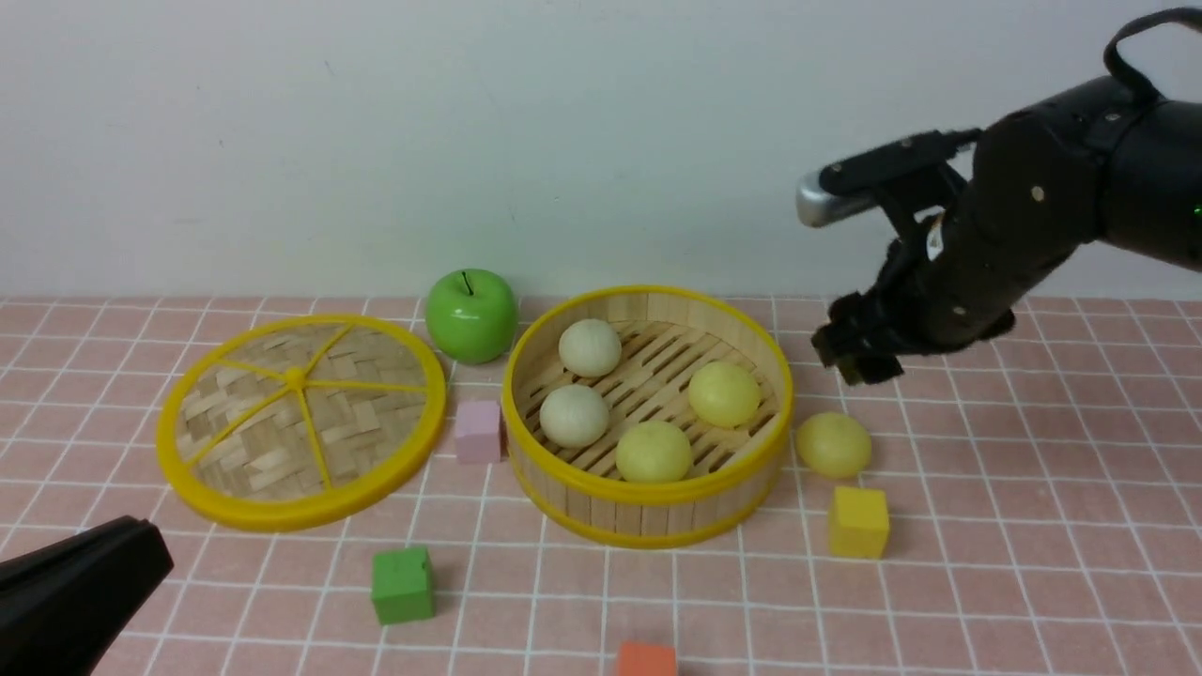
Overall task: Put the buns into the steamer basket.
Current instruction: Use the right arm to grab a steamed stuffed bun, then use the right arm to put the steamed stuffed bun into the steamer
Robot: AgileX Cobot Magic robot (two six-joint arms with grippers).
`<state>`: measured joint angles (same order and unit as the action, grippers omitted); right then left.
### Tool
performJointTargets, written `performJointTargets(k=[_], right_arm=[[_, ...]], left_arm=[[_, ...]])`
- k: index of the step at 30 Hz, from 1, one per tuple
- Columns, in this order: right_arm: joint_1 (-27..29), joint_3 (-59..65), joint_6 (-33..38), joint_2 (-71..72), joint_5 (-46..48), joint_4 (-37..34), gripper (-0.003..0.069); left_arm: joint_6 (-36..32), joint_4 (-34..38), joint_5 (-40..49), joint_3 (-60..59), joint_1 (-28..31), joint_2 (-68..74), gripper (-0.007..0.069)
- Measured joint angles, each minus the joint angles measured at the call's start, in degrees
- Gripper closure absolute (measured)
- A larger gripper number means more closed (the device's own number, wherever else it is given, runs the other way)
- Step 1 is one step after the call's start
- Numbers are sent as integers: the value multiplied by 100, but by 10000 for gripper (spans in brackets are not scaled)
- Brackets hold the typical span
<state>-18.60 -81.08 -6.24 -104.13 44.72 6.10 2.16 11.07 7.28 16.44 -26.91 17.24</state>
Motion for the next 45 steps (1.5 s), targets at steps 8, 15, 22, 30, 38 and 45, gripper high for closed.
performJointTargets(k=[8,15,22,30,38,45], right_arm=[[183,26,53,-674,-610,-461,281],[184,26,57,-967,-1005,-759,302],[184,21,57,-1172,-1131,-757,307],[184,15,452,-1217,-1230,-732,531],[127,-12,758,-468,-881,-765,648],[-375,-470,1034,-115,-1416,-1312,647]], left_arm=[[0,0,0,0,0,0,564],[0,0,0,0,0,0,554],[0,0,0,0,0,0,546],[0,-6,0,0,0,0,533],[0,-6,0,0,0,0,523],[0,-6,0,0,0,0,518]])
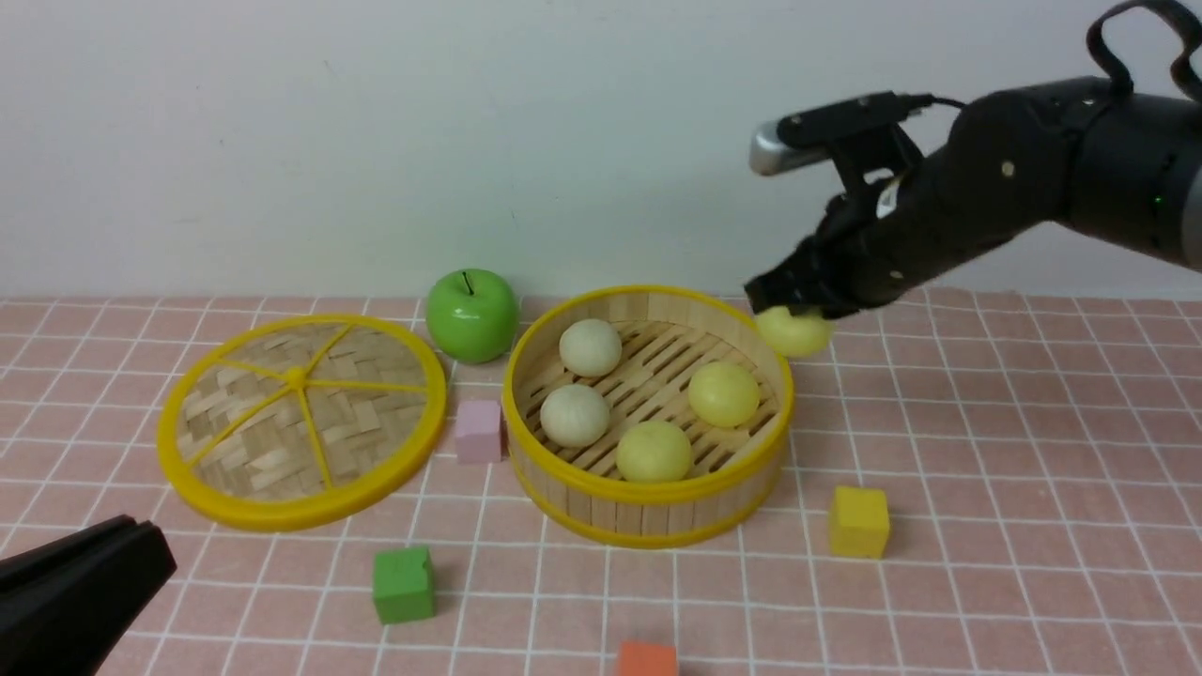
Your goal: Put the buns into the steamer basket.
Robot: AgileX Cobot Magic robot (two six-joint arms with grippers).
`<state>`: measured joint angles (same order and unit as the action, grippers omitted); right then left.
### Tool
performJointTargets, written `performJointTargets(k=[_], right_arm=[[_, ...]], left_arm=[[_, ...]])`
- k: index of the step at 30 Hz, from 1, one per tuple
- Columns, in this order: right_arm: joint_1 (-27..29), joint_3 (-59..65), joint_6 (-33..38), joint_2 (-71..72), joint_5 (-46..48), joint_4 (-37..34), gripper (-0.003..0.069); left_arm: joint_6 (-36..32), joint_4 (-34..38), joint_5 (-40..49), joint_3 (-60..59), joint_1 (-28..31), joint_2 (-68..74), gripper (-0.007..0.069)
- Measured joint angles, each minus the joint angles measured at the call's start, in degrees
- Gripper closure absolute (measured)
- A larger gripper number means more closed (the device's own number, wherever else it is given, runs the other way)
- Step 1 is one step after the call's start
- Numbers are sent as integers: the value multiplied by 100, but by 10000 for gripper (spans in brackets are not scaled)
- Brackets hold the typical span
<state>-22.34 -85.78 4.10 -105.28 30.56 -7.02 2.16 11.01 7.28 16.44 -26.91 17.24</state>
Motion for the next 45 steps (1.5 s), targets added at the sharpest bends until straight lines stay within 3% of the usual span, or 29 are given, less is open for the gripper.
performJointTargets(k=[7,16,22,23,25,26,27,30,32,37,38,40,45], right_arm=[[-372,-280,354,-844,-1123,-648,643],[-405,-660,375,-1765,-1423,-669,594],[-405,-684,375,-1822,-1477,-617,440],[-405,-695,375,-1822,-1485,-612,355],[-405,-697,375,-1816,-1479,-612,305],[-405,-697,375,-1742,-1395,-603,212],[-405,-697,375,-1742,-1395,-603,212],[-405,-697,375,-1258,-942,-590,95],[-405,-697,375,-762,-442,-526,75],[-405,-697,276,431,1131,-187,125],[-405,-697,98,958,2028,-49,195],[-405,-655,-74,1416,2934,96,267],[-405,-15,-528,2425,3979,125,509]], left_arm=[[0,0,0,0,0,0,512],[0,0,0,0,0,0,502],[0,0,0,0,0,0,497],[0,0,0,0,0,0,495],[0,0,0,0,0,0,495],[0,0,0,0,0,0,495],[0,0,0,0,0,0,495],[0,0,0,0,0,0,495],[0,0,0,0,0,0,494],[0,0,0,0,0,0,493],[0,0,0,0,0,0,491],[0,0,0,0,0,0,489],[0,0,0,0,0,0,482]])
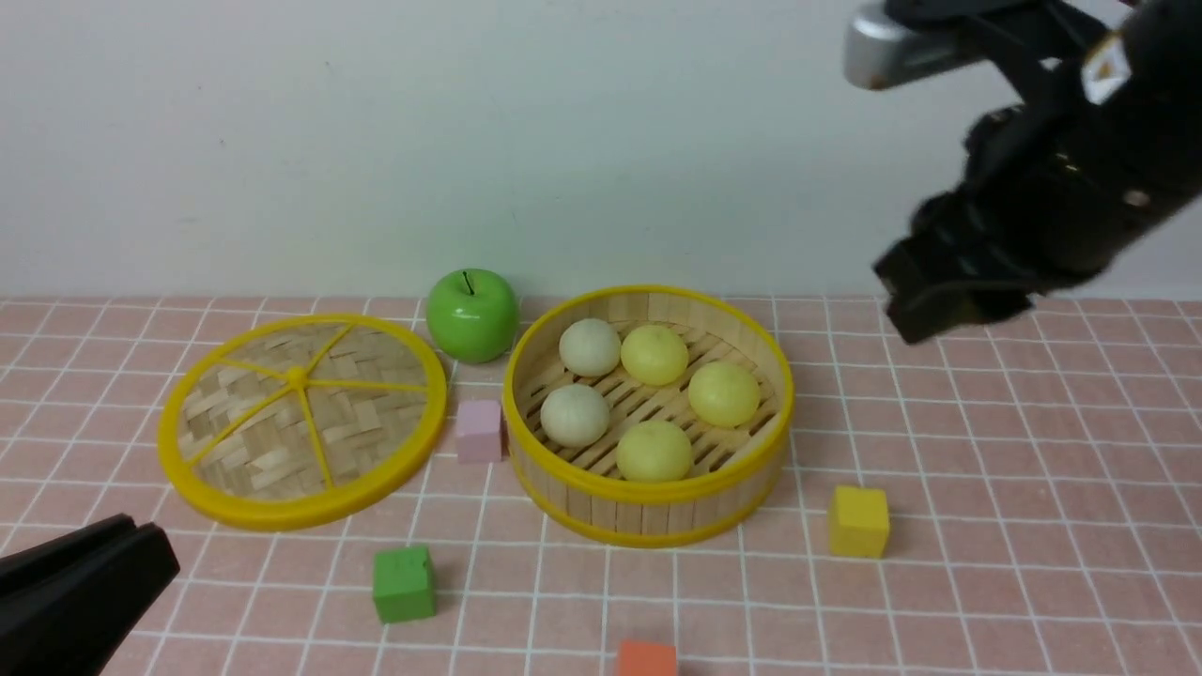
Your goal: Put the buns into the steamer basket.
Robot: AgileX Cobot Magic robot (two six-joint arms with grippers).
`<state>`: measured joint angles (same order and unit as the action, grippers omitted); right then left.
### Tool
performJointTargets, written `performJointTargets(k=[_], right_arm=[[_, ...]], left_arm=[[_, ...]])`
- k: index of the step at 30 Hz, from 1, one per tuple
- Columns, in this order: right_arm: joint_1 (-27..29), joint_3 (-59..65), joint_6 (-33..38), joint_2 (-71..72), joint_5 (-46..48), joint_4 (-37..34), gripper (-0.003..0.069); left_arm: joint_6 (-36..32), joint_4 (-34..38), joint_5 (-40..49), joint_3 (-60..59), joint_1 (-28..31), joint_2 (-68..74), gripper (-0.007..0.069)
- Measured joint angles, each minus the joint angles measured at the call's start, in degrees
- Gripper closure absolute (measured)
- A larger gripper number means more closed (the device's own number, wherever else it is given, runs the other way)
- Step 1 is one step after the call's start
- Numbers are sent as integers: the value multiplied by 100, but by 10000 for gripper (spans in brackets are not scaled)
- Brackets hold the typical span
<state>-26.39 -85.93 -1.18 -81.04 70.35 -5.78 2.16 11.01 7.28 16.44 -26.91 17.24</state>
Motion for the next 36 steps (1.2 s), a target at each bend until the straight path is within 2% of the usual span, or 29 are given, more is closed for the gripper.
performJointTargets(k=[3,5,14,25,32,35,36], right_arm=[[0,561,-336,683,103,0,647],[0,825,-451,976,124,0,670],[0,1468,-560,2202,183,6,672],[0,1472,-560,2454,189,35,669],[33,1803,-500,2841,-76,1188,664],[303,2577,-469,3474,-915,1234,663],[335,2577,-469,3474,-915,1229,663]], left_arm=[[0,0,0,0,0,0,480],[0,0,0,0,0,0,480],[0,0,0,0,0,0,477],[0,0,0,0,0,0,469],[0,0,0,0,0,0,460],[0,0,0,0,0,0,459],[0,0,0,0,0,0,459]])
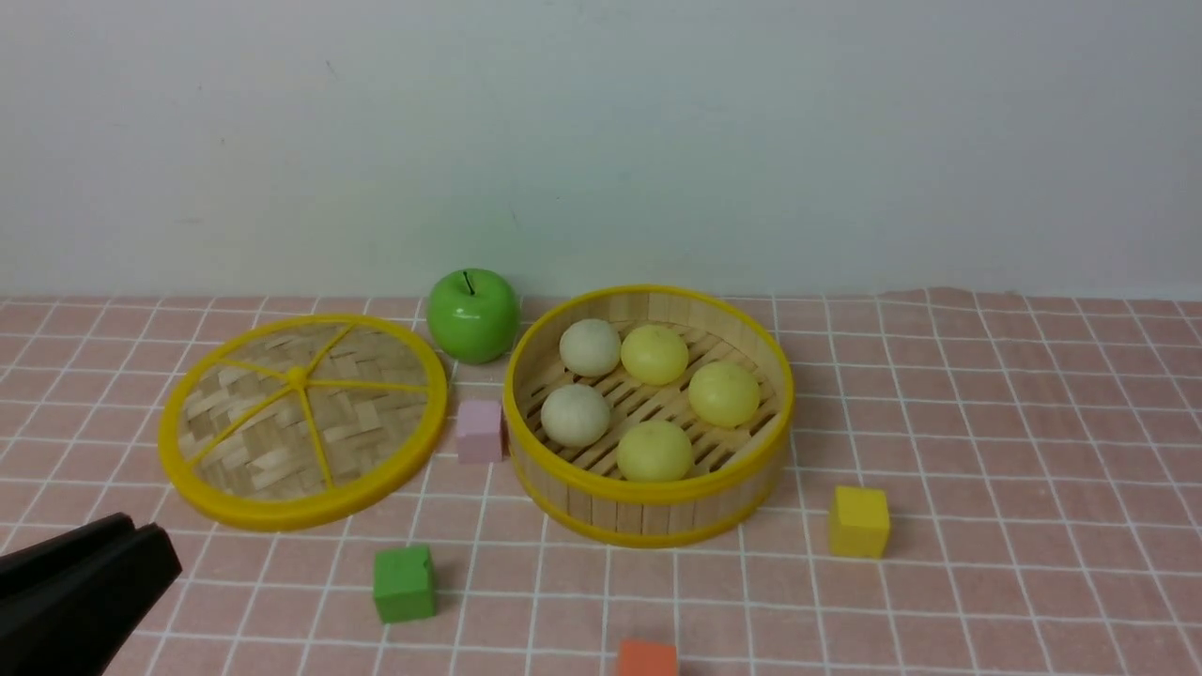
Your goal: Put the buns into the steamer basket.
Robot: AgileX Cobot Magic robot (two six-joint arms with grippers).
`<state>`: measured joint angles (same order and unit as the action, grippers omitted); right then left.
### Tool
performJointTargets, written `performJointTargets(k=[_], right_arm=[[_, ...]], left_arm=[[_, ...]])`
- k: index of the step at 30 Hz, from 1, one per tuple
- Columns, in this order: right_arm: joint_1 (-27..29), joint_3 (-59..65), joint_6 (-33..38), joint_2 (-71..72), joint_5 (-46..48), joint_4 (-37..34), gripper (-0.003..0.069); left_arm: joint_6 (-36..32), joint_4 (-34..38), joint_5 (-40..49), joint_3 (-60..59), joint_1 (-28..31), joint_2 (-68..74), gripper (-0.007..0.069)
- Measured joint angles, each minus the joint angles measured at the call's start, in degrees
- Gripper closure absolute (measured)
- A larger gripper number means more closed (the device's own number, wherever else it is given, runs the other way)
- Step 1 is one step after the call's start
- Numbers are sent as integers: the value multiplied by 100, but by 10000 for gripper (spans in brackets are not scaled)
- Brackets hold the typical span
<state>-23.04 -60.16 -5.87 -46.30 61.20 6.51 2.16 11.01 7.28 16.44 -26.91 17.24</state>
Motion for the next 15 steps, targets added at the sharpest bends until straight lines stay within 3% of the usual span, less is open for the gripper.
performJointTargets(k=[1,7,11,15], right_arm=[[425,870,7,676,-794,-21,663],[1544,3808,15,2500,-2941,-197,662],[1995,5444,15,3622,-3790,-197,659],[2062,6114,15,4365,-4032,-201,659]], left_arm=[[0,0,0,0,0,0,459],[0,0,0,0,0,0,449],[0,0,0,0,0,0,442],[0,0,0,0,0,0,440]])
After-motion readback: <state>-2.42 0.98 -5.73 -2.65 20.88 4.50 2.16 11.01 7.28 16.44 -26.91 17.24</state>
